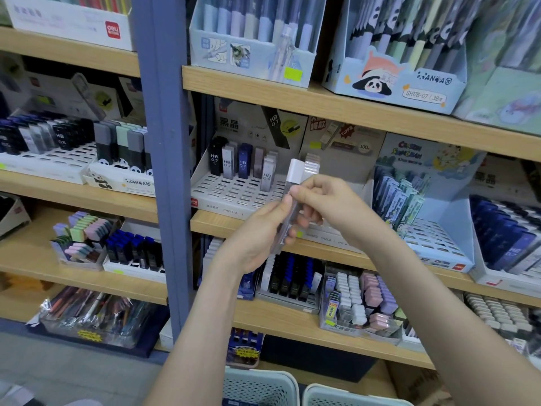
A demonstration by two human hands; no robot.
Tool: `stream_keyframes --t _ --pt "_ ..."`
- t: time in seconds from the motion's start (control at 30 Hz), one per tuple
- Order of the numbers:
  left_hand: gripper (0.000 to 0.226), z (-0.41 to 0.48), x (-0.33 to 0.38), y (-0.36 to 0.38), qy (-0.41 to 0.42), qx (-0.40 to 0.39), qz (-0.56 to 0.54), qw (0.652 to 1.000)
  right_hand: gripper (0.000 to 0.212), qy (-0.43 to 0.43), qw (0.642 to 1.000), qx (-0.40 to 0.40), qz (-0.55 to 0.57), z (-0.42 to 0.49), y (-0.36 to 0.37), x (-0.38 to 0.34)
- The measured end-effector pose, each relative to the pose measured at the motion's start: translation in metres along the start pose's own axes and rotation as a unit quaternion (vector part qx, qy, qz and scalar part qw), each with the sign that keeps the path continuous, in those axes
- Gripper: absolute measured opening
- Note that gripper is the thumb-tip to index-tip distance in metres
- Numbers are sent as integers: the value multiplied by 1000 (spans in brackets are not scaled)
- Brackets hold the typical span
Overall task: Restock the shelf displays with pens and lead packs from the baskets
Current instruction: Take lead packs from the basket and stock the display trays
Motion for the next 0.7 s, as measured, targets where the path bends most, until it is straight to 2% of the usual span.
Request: stream_keyframes --t 0.1,0.27,0.37,0.5,0.7 --pt "31 1 4 -8 13 37 4 999 12 -5 1000 1 15 -1 -12 1" --pt "31 1 15 -32 69 112 -8 991 14 -42 990 128 31 -2 -45 5" --pt "29 1 15 -38 71 131 17 989 15 -73 985 159 11 -4 -51 6" --pt "17 1 12 -30 59 98 67 991 16 -82 982 143 89 -3 -47 10" --pt "11 2 12 -16 53 50 37 997 23 -87 981 82 150 -3 -26 13"
Point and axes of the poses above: each hand's wrist, its own z-axis towards the middle knuckle, its own y-axis out of the palm, x = y × z, the point moved 7 cm from there along z, towards the middle knuckle, and after that the axes turned 15 degrees about -z, right-handed, at the moved point
